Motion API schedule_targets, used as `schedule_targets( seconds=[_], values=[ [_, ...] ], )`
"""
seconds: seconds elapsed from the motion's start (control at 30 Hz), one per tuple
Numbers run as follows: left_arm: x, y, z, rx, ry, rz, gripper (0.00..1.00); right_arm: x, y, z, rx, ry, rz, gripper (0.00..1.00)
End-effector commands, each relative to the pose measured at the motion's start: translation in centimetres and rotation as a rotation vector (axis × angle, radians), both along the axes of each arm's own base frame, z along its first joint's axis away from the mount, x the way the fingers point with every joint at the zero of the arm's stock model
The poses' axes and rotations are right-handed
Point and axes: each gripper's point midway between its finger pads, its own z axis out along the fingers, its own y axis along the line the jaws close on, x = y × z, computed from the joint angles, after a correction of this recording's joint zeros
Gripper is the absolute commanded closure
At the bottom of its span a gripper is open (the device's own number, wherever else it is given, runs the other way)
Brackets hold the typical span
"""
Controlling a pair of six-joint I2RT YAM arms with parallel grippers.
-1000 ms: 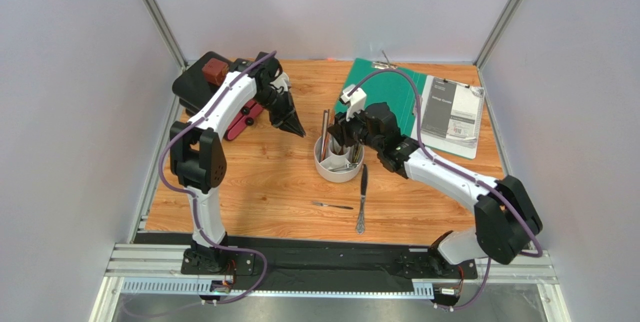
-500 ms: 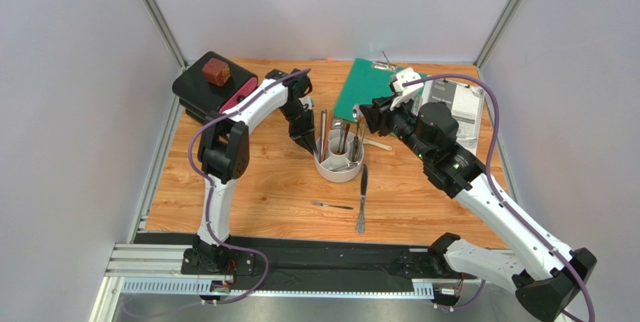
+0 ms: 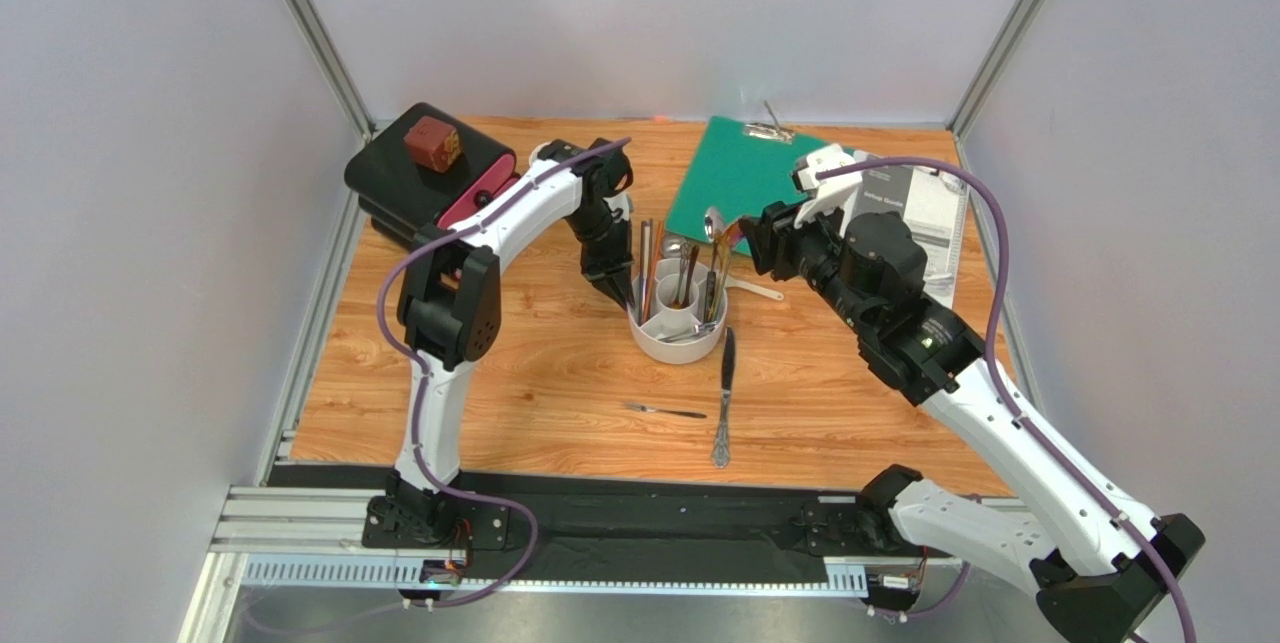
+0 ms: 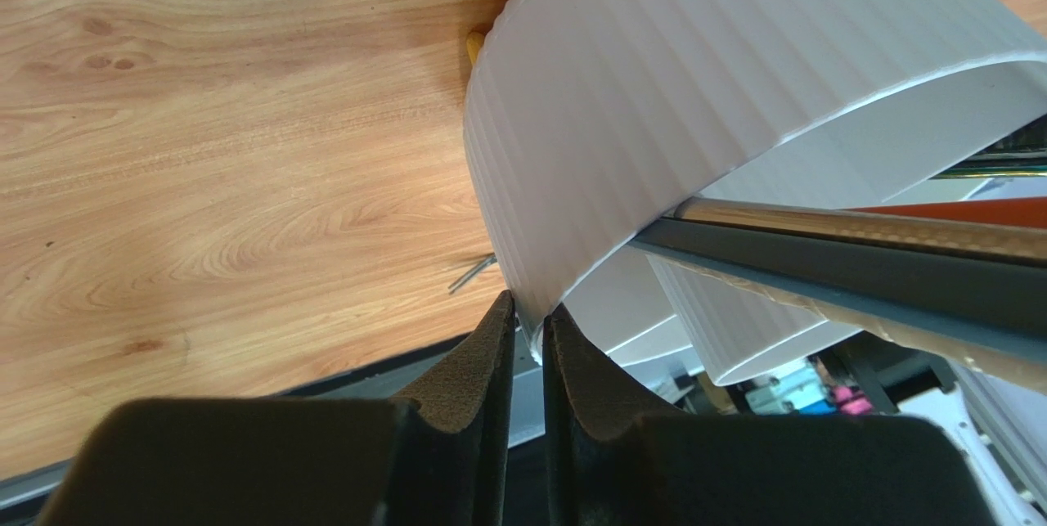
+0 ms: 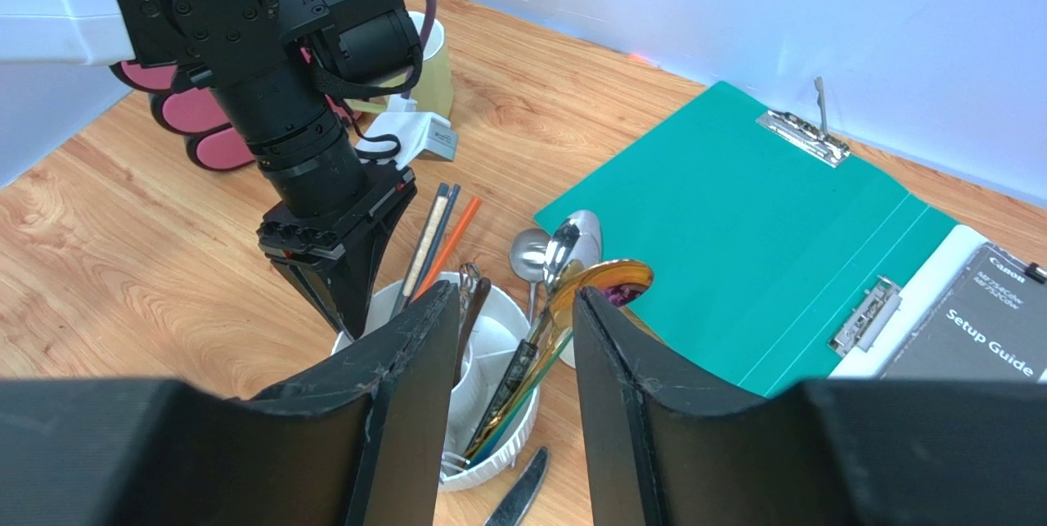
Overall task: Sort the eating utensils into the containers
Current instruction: Move the storage box to the center of the board.
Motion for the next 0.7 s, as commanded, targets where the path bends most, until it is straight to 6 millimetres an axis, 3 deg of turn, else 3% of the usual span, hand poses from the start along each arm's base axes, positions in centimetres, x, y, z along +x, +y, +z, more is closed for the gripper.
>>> schedule_targets(
  seconds=[0.0,0.1,0.23,0.33,0.67],
  values=[
    [1.0,2.9,-2.1,0.199,-0.108,-0.06,0.82,-0.3,-1.3,0.4,0.013,-0.008,-0.044,0.56],
    [1.0,2.9,-2.5,0.221,-0.122,-0.069,0.85,-0.6,-1.6,0.2,0.02,0.001,-0.051,0.56],
    [1.1,2.9,-2.8,0.23,-0.131,-0.076,1.0,-0.6,-2.2,0.1,0.019,0.003,-0.069,0.56],
    [1.6,3.3,-2.5,0.258,-0.163,-0.077,1.0,-0.6,-2.6,-0.2,0.01,0.013,-0.084,0.56],
    [3.2,6.1,1.8,0.385,-0.295,-0.095,1.0,-0.8,-2.8,-2.5,-0.008,0.063,-0.093,0.56]
  ],
)
